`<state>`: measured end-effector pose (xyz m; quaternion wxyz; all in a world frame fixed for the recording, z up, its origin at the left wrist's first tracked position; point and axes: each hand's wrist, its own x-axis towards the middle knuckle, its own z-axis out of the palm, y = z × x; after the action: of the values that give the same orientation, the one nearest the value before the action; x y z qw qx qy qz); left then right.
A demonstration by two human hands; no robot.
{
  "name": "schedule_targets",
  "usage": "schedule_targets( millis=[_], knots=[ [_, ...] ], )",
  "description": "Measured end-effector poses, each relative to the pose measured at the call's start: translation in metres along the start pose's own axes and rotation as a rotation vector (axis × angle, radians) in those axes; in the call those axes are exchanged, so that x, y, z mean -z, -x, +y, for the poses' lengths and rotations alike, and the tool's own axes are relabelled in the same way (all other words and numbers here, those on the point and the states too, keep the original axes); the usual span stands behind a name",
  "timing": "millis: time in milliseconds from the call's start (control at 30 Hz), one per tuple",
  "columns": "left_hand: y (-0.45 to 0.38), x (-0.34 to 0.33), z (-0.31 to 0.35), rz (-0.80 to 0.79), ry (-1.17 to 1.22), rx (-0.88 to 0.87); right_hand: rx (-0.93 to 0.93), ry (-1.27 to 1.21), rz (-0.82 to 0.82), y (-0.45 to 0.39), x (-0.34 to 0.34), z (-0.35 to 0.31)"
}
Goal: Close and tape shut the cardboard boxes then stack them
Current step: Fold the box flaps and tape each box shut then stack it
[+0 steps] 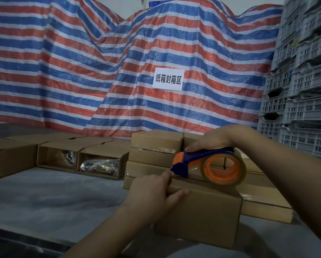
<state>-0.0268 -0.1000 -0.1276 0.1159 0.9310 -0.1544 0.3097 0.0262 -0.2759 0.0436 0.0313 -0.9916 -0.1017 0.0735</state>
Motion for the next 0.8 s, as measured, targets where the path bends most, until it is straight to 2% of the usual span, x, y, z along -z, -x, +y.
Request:
schedule_targets(
  millis=[300, 567, 800],
  knots=[
    [0.000, -0.001, -0.001, -0.010, 0.052, 0.037, -0.178, 0.071, 0.041, 0.032, 0.009, 0.078],
    [-0.012, 0.023, 0.015, -0.131, 0.007, 0.009, -0.195, 0.058, -0.061, 0.021, 0.002, 0.073],
    [-0.021, 0.006, 0.047, -0.191, -0.078, -0.158, -0.172, -0.012, -0.157, 0.020, 0.000, 0.076]
  ],
)
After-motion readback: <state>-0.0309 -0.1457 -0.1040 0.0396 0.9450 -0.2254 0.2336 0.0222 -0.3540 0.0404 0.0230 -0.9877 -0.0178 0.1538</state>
